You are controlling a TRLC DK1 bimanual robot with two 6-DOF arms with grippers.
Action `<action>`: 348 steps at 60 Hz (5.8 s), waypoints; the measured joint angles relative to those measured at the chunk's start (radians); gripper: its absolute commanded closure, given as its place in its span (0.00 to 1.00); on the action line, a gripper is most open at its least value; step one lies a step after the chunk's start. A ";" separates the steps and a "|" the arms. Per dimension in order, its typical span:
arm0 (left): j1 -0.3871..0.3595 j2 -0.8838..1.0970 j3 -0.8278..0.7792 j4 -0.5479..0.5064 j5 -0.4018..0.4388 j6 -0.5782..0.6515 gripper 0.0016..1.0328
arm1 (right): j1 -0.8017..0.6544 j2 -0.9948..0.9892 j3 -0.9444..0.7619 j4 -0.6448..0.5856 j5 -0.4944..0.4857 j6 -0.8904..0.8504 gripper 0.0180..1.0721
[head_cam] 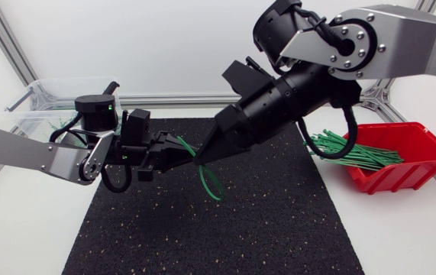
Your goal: Take a green cable tie from the red box, thread the tail through the head to close it, then place it in the transparent bin on the left.
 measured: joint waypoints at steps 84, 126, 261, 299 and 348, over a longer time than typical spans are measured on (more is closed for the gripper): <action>-0.072 -0.130 0.059 0.150 -0.247 -0.614 0.97 | -0.085 -0.172 -0.064 0.201 -0.194 1.132 0.95; -0.052 -0.128 0.053 0.262 -0.273 -0.771 0.97 | -0.093 -0.140 -0.065 0.350 -0.194 1.294 0.95; -0.105 -0.371 0.006 0.267 -0.303 -0.853 0.97 | -0.103 -0.279 -0.074 0.491 -0.163 1.443 0.95; -0.107 -0.365 0.006 0.267 -0.307 -0.853 0.97 | -0.097 -0.235 -0.076 0.509 -0.163 1.443 0.95; -0.107 -0.364 0.006 0.267 -0.307 -0.853 0.97 | -0.114 -0.236 -0.093 0.521 -0.163 1.443 0.95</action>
